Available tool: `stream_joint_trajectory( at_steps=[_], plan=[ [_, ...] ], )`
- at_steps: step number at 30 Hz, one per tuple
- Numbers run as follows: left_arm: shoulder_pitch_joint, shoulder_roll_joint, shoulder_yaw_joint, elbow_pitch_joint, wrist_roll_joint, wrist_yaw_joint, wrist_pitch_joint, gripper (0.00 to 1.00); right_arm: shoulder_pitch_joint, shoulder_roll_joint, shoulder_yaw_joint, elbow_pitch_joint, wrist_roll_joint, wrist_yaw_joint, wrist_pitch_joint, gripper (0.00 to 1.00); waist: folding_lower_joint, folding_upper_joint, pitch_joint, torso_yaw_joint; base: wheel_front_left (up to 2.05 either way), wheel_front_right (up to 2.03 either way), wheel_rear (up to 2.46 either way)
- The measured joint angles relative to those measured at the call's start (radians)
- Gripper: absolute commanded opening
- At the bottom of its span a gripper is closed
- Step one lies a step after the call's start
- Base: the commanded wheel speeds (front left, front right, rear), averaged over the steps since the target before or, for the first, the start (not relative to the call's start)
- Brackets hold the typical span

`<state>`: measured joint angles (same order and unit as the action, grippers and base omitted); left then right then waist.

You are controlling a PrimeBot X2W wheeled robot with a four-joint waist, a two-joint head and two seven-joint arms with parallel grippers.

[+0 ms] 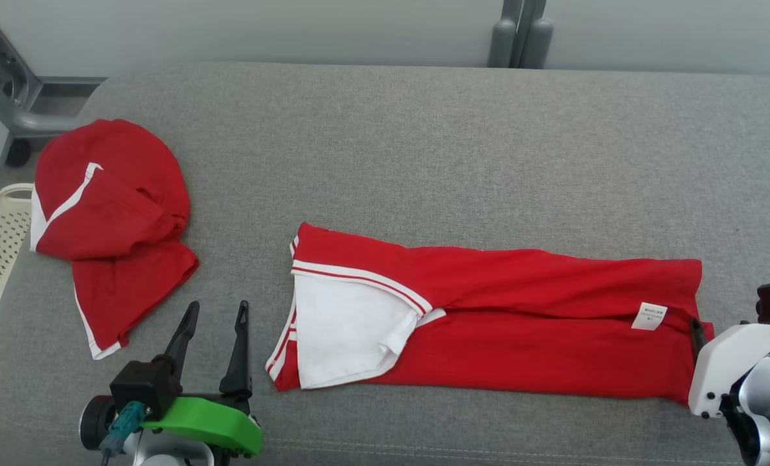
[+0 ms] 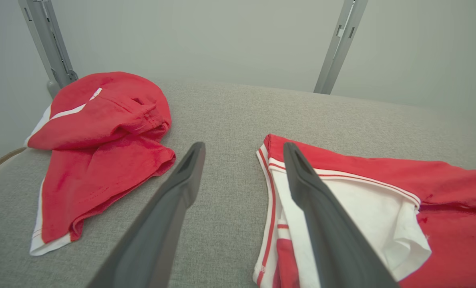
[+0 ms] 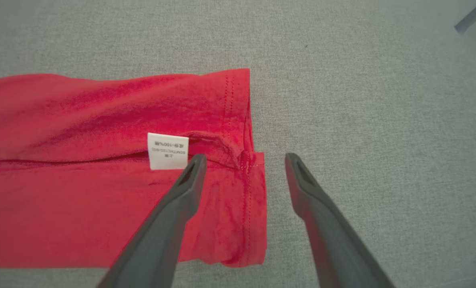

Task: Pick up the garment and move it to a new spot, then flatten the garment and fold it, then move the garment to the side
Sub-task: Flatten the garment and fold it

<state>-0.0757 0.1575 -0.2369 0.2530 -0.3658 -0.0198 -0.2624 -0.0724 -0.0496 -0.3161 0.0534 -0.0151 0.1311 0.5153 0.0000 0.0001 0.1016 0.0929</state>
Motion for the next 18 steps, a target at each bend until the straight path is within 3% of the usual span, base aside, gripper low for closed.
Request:
stream_joint_trajectory(
  at_steps=[18],
  plan=[
    [-0.044,-0.016,0.015,0.038,0.025,-0.039,0.000,1.00,-0.089,0.001,-0.085,0.183,-0.046,0.000,-0.024,1.00,0.0000,0.0000,0.074,0.037,0.00,0.00,0.00]
  ],
)
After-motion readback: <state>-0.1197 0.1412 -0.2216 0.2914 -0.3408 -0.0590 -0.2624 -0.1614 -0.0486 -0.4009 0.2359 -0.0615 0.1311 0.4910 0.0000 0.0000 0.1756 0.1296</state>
